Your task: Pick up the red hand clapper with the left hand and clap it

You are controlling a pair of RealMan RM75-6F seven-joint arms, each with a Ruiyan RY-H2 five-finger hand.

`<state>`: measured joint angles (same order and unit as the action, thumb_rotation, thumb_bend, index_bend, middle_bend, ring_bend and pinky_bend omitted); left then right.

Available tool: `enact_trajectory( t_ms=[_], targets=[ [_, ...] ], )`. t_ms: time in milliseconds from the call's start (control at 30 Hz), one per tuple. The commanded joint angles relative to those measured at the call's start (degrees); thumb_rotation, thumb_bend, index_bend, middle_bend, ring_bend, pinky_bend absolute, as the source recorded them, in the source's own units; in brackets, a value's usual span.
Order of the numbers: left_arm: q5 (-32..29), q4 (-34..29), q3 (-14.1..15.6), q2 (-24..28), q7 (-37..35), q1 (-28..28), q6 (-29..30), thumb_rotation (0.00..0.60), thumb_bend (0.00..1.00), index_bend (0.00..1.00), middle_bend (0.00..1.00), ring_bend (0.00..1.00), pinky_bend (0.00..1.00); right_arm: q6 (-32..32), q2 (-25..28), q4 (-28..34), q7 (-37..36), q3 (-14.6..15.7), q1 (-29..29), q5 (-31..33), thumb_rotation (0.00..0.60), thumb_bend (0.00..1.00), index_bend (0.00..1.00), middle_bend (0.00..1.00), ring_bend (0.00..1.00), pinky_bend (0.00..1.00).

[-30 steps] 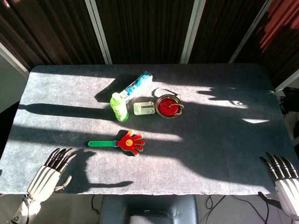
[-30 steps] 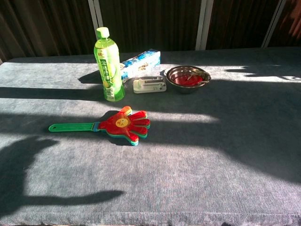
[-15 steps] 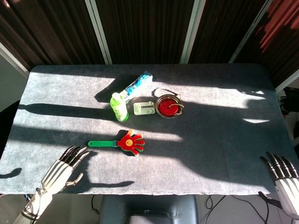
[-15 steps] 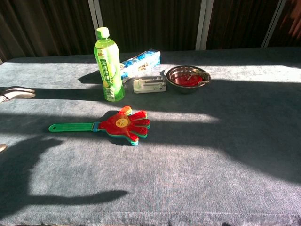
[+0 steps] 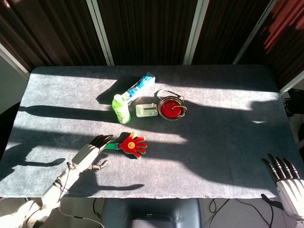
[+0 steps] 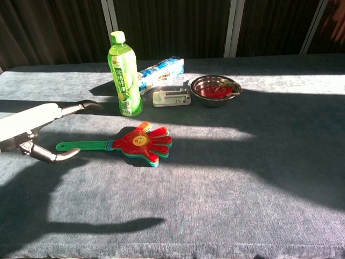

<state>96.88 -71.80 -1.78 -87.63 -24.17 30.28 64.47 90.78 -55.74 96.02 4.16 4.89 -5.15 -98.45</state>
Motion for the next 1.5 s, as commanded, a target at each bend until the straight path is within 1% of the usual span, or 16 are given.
enact_trajectory(
  t_ms=[33,200,300,633,867,1033,1300,1500],
  targets=[
    [-2.3,4.5,-1.6,-4.0,-2.6,2.7,-2.3,0.600,0.40,0.13,0.00,0.00,0.00,0.4,0.2,0.1,-0.3,-0.1,-0.1,0.0,0.600,0.14,0.00,0.00,0.00,0.00],
    [-5.4,7.7,-2.0,-6.6,-0.6,4.8,-7.0,0.600,0.40,0.14,0.00,0.00,0.00,1.0,0.5,0.0,-1.0,-0.2,-0.2,0.0,0.600,0.14,0.00,0.00,0.00,0.00],
    [-6.7,9.2,-2.3,-8.2,2.0,5.5,-8.1,0.600,0.40,0.16,0.00,0.00,0.00,1.2,0.6,0.0,-1.3,-0.2,-0.3,-0.1,0.600,0.14,0.00,0.00,0.00,0.00],
    [-10.3,13.5,-2.9,-11.6,5.5,6.3,-9.4,0.600,0.39,0.28,0.00,0.00,0.00,1.7,1.0,-0.1,-2.1,-0.2,-0.4,-0.2,0.600,0.14,0.00,0.00,0.00,0.00],
    [-11.0,15.4,-2.6,-12.8,5.2,6.6,-9.3,0.600,0.42,0.30,0.00,0.00,0.00,1.5,1.0,-0.1,-2.0,-0.3,-0.3,0.0,0.600,0.14,0.00,0.00,0.00,0.00],
    [-11.0,15.8,-2.4,-13.0,5.1,6.7,-9.1,0.600,0.41,0.30,0.00,0.00,0.00,1.6,1.0,0.0,-2.0,-0.3,-0.3,0.0,0.600,0.14,0.00,0.00,0.00,0.00],
    [-11.3,16.5,-2.0,-13.5,4.7,6.8,-9.0,0.600,0.41,0.38,0.00,0.00,0.00,1.9,1.1,0.0,-2.2,-0.3,-0.4,-0.1,0.600,0.14,0.00,0.00,0.00,0.00],
    [-11.6,16.9,-1.8,-13.8,4.8,6.9,-8.9,0.600,0.42,0.40,0.00,0.00,0.00,1.9,1.1,0.0,-2.2,-0.3,-0.4,-0.1,0.600,0.14,0.00,0.00,0.00,0.00]
  ],
)
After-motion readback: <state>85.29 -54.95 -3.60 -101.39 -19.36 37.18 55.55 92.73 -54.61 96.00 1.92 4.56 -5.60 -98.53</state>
